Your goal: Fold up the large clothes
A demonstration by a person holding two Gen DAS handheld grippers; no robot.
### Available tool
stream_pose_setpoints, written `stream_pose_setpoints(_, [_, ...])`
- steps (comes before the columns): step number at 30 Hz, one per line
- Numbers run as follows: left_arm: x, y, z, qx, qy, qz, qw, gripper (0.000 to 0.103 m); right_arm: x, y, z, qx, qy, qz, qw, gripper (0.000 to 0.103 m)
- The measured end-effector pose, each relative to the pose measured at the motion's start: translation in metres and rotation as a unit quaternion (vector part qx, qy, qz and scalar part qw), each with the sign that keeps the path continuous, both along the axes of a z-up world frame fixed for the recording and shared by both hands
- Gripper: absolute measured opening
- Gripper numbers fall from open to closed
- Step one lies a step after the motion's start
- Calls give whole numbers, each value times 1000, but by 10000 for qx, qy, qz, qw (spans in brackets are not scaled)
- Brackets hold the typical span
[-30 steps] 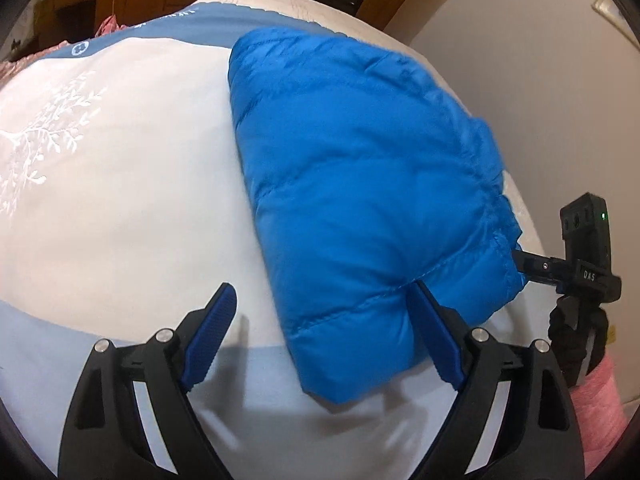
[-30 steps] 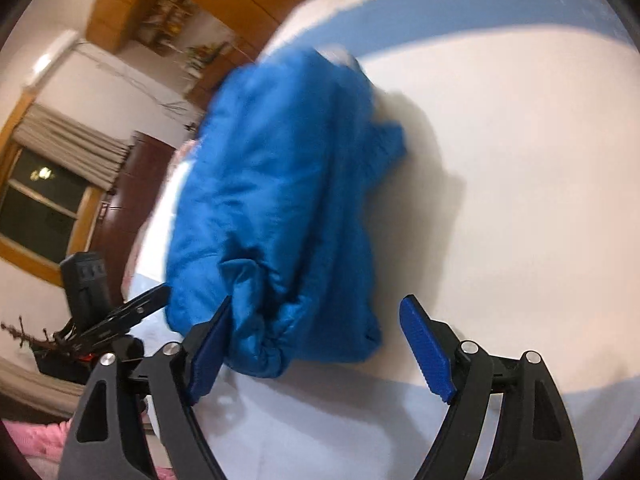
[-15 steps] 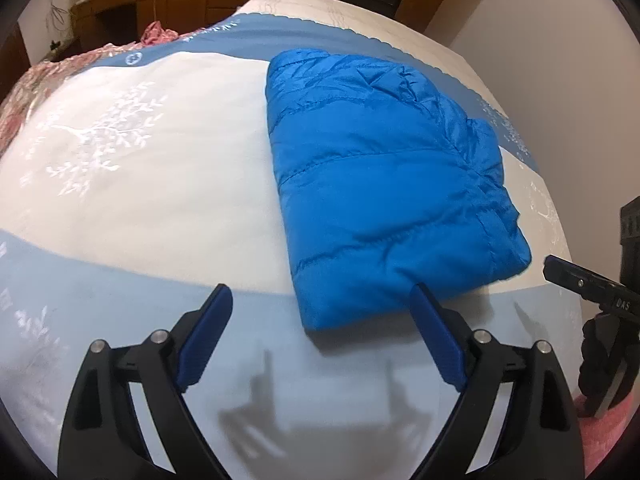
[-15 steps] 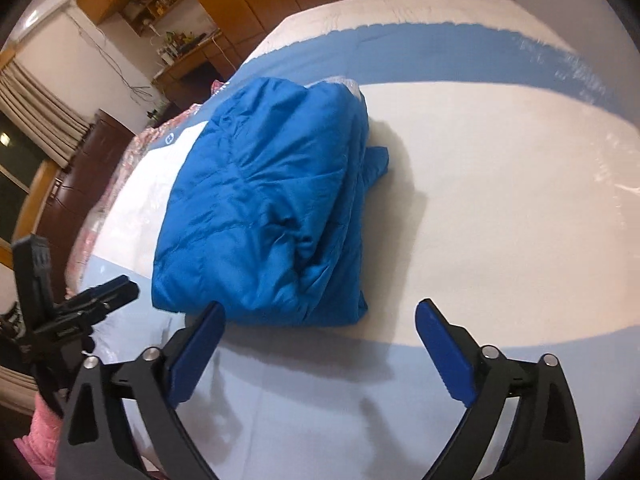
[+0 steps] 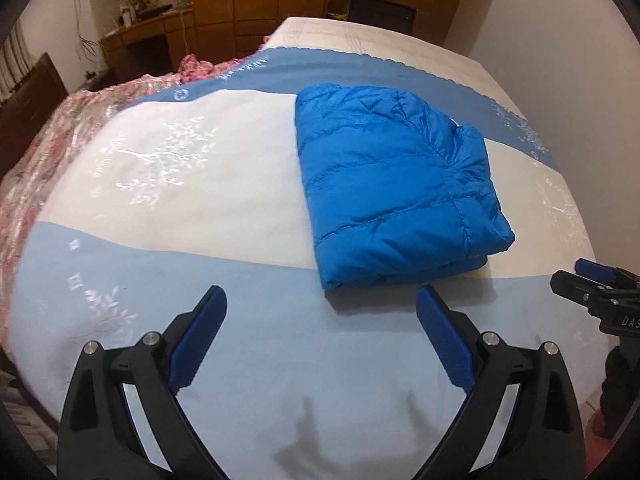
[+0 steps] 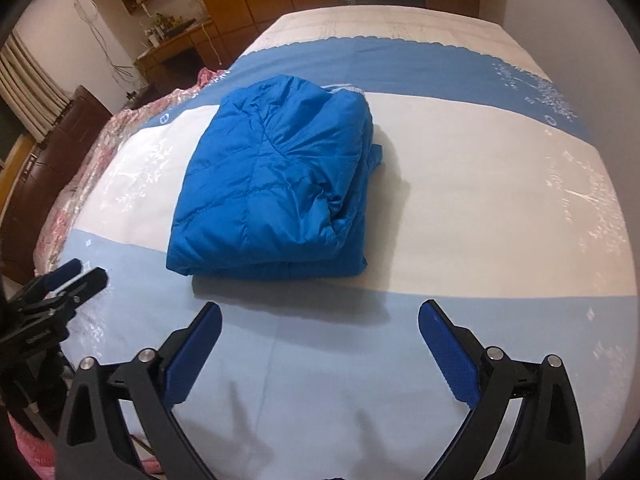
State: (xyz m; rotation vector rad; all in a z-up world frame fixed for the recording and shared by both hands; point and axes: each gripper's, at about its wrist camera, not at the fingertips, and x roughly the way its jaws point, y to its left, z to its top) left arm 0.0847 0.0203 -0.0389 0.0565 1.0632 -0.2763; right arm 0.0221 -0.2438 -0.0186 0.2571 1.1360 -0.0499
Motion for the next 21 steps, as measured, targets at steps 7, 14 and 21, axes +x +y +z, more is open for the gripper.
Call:
stream_pose_setpoints(7, [-20,0,23,207,-93,82,9997,95,-17,5,25,-259,-76,-153,9995,99])
stream_pose_setpoints(14, [-35,-2,35,375,-132,72,9992,95,-28,12,37,-467,58,-263,9985,99])
stream_pose_setpoints(21, [-39,1,34,501,-154,189,9984,95,-30,19,28,-560,303,-282,9976,99])
